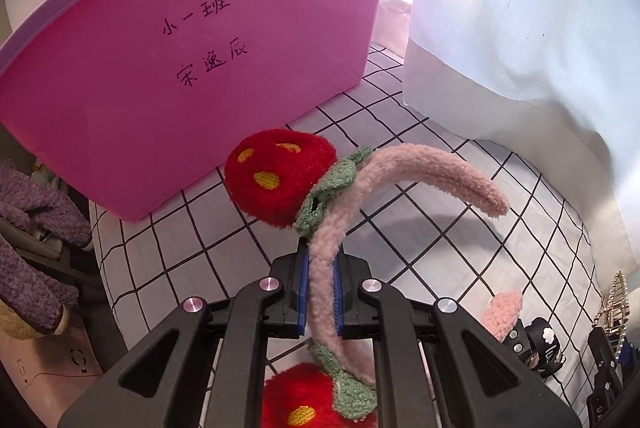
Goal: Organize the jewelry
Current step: 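Lift and carry the headband and pearl clip with both tools over the tub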
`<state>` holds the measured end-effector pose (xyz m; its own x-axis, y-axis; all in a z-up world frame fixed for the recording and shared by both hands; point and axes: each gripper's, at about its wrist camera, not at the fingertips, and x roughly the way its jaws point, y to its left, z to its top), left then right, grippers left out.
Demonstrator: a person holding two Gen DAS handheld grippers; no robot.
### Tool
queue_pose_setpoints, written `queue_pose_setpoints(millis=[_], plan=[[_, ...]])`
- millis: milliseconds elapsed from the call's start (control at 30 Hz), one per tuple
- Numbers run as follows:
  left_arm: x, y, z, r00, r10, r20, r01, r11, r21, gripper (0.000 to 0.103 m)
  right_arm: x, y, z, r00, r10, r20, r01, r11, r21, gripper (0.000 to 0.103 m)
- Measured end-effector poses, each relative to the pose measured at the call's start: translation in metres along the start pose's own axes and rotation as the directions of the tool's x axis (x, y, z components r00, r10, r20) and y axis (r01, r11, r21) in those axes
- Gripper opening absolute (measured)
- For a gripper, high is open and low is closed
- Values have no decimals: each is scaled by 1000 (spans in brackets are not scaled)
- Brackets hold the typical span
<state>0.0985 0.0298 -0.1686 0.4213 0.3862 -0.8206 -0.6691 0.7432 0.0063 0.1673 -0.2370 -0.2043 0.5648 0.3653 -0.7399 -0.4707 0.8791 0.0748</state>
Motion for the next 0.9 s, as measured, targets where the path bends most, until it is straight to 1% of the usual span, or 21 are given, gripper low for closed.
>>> queue_pose_setpoints(millis=[200,500,733,833,900], plan=[[-23,10,-9,1000,-9,17,9,1000,2,10,-18,0,-9,1000,25,9,-25,1000,7,44],[-71,30,-26,999,-16,37,16,1000,-3,10,-67,7,-23,997,81,18,-80,996,-29,44],[-135,42,-29,995,-29,93,32,999,-28,10,-121,21,-9,985,148,93,-140,987,-83,44],[-166,51,-23,992,-42,123,48,998,-41,10,-141,30,4,974,187,129,-174,979,-105,44],[-185,57,-15,988,-45,149,52,998,-44,10,-155,36,15,963,216,161,-198,973,-118,44]])
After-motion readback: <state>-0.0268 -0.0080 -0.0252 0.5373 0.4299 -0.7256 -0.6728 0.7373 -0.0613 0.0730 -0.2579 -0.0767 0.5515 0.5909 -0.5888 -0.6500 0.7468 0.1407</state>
